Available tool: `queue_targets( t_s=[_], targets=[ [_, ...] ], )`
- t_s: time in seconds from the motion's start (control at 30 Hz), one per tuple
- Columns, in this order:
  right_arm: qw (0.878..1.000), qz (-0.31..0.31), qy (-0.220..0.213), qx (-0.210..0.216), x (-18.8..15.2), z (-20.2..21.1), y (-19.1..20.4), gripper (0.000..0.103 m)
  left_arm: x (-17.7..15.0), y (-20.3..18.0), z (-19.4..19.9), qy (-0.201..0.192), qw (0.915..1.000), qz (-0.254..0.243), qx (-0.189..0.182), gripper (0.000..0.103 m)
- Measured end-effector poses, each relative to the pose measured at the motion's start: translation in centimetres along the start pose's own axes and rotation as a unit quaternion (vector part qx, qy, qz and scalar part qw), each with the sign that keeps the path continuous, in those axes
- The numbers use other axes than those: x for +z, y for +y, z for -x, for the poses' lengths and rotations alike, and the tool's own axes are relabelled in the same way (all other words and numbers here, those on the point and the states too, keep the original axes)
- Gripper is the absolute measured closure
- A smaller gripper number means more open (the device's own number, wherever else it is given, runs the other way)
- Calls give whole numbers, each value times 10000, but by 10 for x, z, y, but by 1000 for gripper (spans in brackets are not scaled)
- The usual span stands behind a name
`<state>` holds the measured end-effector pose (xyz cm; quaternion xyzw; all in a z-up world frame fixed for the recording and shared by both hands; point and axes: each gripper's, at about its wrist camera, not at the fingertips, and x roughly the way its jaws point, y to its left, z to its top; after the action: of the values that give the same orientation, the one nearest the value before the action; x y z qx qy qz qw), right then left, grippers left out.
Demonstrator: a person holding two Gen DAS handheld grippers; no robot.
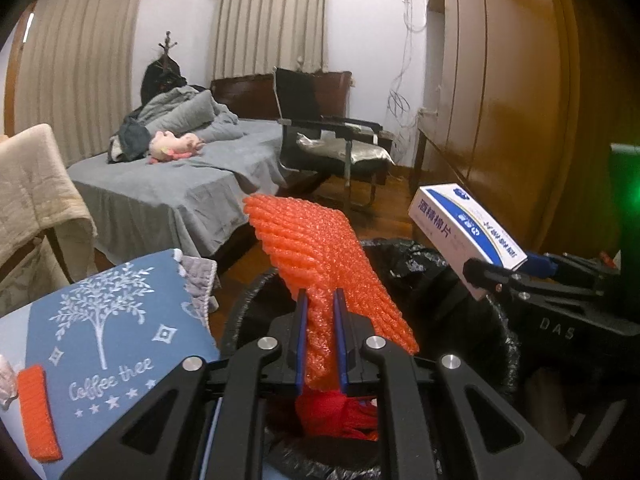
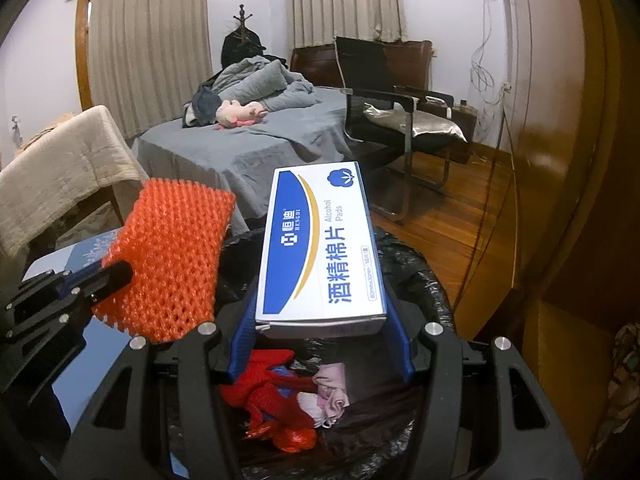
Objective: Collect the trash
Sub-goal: 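Open both grippers over the bin to drop the mesh and box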
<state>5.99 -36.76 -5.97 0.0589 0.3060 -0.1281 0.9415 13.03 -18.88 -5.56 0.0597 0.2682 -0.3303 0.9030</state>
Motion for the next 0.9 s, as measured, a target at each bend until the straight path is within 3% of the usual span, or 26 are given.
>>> queue_targets(
  t_s=[0.13, 0.2, 0.3, 0.37, 0.53, 0.9],
  targets=[
    [9999, 43, 49, -123, -1, -7, -6, 47, -2, 1, -18, 195, 9996, 3, -212, 85],
    [9997, 71, 69, -207, -2, -10, -8, 39, -4, 4, -25, 282, 9991, 104, -315, 61],
    [9996, 44, 57, -280, -4, -11, -11, 29, -7, 9, -25, 284, 9992, 186, -224, 47],
    [9995, 23, 43, -300, -5, -10, -13, 14, -9, 14, -22, 260, 9994, 190, -96, 41],
    [9996, -79, -5, -253, -8, -3, -14, 6, -14, 33, -3, 137, 9987, 297, 381, 13],
    [9997, -87, -155, 170, -11, 14, 31, 6, -24, 82, 54, -16, 9926, 676, 1009, 7]
  ],
)
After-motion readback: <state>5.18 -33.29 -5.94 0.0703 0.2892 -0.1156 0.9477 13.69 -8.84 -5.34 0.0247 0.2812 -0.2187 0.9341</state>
